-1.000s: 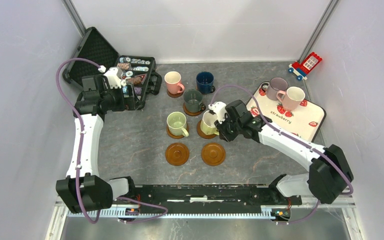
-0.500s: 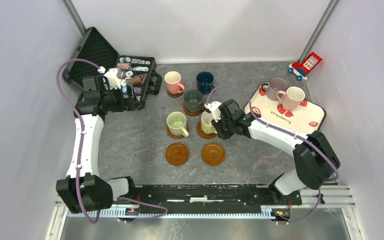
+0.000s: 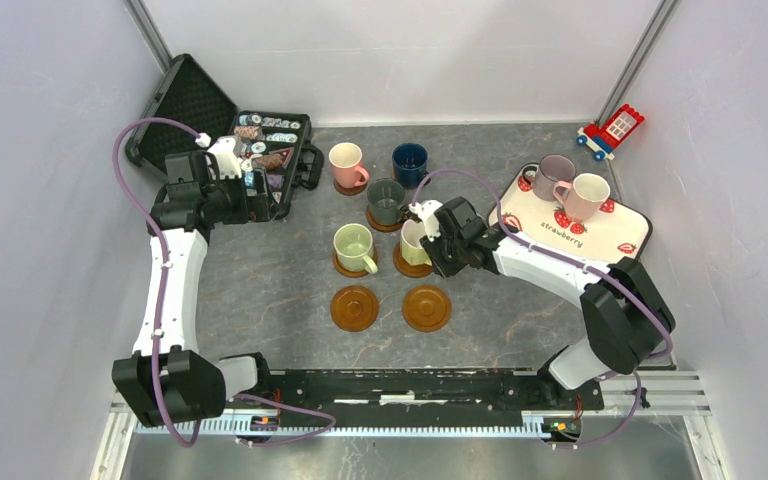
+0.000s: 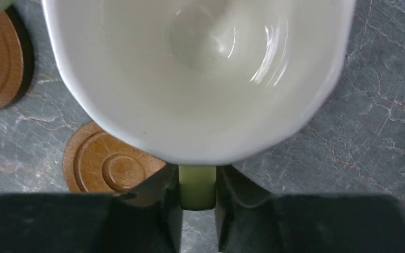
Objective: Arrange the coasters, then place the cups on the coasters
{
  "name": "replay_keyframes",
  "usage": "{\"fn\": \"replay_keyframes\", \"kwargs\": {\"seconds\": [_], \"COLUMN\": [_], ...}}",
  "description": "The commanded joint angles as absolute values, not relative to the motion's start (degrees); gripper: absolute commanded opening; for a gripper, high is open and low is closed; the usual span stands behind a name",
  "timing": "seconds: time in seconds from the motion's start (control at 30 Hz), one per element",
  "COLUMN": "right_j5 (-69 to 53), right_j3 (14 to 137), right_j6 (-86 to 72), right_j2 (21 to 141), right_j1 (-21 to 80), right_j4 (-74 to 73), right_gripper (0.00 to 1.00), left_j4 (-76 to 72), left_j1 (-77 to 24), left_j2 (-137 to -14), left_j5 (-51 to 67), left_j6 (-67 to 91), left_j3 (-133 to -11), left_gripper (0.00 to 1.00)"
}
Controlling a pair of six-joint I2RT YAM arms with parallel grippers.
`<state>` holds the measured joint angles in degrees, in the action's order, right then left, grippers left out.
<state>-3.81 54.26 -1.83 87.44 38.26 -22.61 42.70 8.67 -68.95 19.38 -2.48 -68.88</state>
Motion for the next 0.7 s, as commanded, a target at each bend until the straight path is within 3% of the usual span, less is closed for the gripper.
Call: {"fn": "replay_keyframes", "kwargs": {"seconds": [0.0,0.23,0.3,0.5,0.67], "right_j5": [-4.47,-5.17,-5.31,-5.65,-9.19], "right_j3": [55.52,54.54,54.20,54.18,55.89], "right_j6": [-3.42,-3.35,-2.99,1.67,4.88], "right_j2": [86.13,84.77,83.93,79.70,73.88], "right_j1": [38.41,38.51,38.50,37.89,30.97], "right_j4": [-18.34,-18.86,-19.46,-24.42,-30.14], "right_gripper": [0.35,0.46,0.54,0.91,0.98], "left_j4": [40.52,40.74,41.08,41.87,42.18], "left_j1": [8.96,8.98,8.95,8.94,8.96], "left_j2": [-68.55,-68.61,-68.77,-68.75,-68.92], "left_j5": [18.72,18.54,18.64,18.89,19.16], "left_j6": [-0.70,-0.89,-1.06,-2.21,-3.08], "left_j3": [-68.64,-68.80,-69.01,-69.39,-69.78], "left_gripper": [1.00,1.00,1.00,1.00,1.00]}}
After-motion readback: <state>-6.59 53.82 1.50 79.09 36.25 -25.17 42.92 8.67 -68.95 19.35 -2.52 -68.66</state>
